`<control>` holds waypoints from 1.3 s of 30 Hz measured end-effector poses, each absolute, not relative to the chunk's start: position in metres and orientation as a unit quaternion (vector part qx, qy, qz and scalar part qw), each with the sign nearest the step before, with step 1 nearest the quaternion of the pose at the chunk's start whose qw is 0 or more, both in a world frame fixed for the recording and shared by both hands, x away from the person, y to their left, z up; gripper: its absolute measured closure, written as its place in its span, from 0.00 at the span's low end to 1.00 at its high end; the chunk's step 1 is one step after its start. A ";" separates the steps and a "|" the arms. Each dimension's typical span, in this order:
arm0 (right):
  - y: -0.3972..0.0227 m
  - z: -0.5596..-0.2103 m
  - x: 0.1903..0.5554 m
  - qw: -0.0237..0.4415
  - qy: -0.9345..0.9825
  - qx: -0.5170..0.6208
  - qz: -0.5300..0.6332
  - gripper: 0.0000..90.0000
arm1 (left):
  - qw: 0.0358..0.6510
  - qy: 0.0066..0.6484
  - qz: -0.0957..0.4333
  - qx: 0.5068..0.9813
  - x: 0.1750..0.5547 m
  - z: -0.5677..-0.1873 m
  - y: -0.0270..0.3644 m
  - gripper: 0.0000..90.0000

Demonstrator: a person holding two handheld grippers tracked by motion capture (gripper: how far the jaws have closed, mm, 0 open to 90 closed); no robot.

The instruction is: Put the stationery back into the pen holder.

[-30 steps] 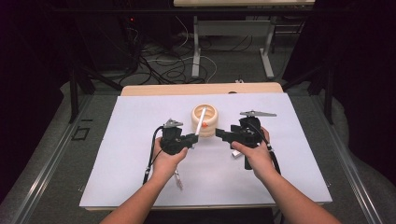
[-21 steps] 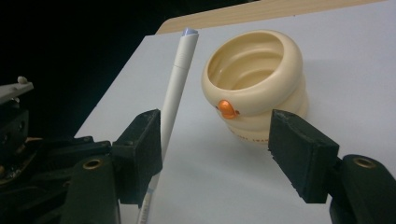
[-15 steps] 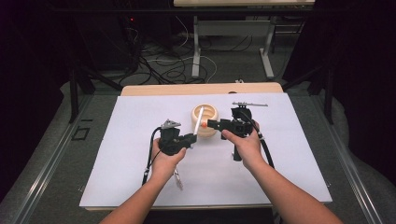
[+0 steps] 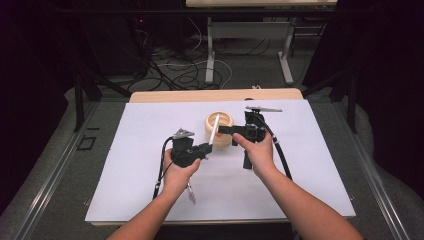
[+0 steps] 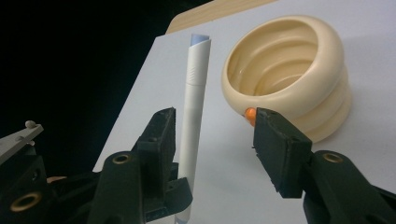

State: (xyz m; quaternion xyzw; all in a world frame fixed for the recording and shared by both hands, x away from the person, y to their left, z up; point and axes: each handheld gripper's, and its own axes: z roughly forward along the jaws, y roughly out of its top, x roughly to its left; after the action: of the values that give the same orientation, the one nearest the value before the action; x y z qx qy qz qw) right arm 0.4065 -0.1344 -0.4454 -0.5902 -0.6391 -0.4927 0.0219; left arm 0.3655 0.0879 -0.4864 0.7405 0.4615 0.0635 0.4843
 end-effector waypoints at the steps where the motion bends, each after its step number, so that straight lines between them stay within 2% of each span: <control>1: -0.133 -0.446 0.407 0.024 -0.638 -0.592 -0.491 0.55 | 0.484 0.461 0.064 0.741 0.365 -0.486 0.088 0.87; 19: -0.114 -0.461 0.412 0.065 -0.646 -0.596 -0.472 0.64 | 0.491 0.449 0.060 0.744 0.362 -0.486 0.082 0.87; 25: -0.109 -0.465 0.414 0.089 -0.644 -0.596 -0.471 0.72 | 0.493 0.444 0.058 0.746 0.362 -0.485 0.081 0.87; 39: -0.109 -0.470 0.418 0.099 -0.640 -0.607 -0.461 0.86 | 0.492 0.443 0.055 0.747 0.361 -0.485 0.080 0.87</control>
State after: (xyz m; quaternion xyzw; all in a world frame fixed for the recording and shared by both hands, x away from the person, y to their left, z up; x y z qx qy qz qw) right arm 0.4181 -0.1089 -0.4697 -0.6067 -0.6401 -0.4609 0.0987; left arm 0.3614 0.0800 -0.4854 0.7475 0.4431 0.0555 0.4918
